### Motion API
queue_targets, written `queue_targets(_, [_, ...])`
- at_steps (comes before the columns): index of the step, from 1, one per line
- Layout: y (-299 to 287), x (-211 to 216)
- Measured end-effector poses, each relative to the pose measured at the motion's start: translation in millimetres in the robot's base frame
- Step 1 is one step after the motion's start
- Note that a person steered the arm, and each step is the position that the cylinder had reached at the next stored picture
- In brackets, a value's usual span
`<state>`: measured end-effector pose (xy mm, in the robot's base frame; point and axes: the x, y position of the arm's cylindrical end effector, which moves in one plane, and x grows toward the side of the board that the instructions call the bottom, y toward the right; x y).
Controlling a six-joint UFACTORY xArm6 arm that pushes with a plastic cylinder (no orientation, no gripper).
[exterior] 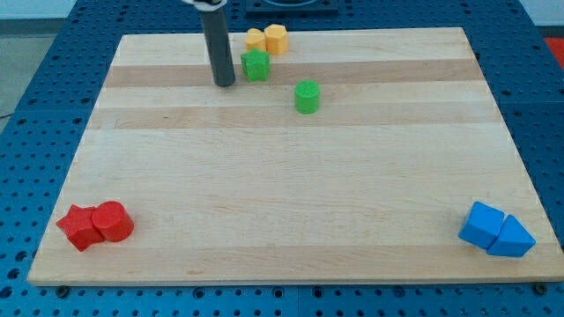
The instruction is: Push the green circle below the yellow hexagon
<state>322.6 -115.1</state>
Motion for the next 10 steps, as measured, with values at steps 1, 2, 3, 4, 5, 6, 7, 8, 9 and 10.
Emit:
queue_targets(1, [-6,5])
queue_targets(2, [-6,6])
queue_targets(3, [0,51])
queue_targets(4, [42,81])
queue_targets(5, [81,69])
queue_targets(6, [87,24])
queue_targets(7, [86,16])
queue_targets(8, [95,72])
queue_targets(9, [144,85])
queue_targets(10, [166,45])
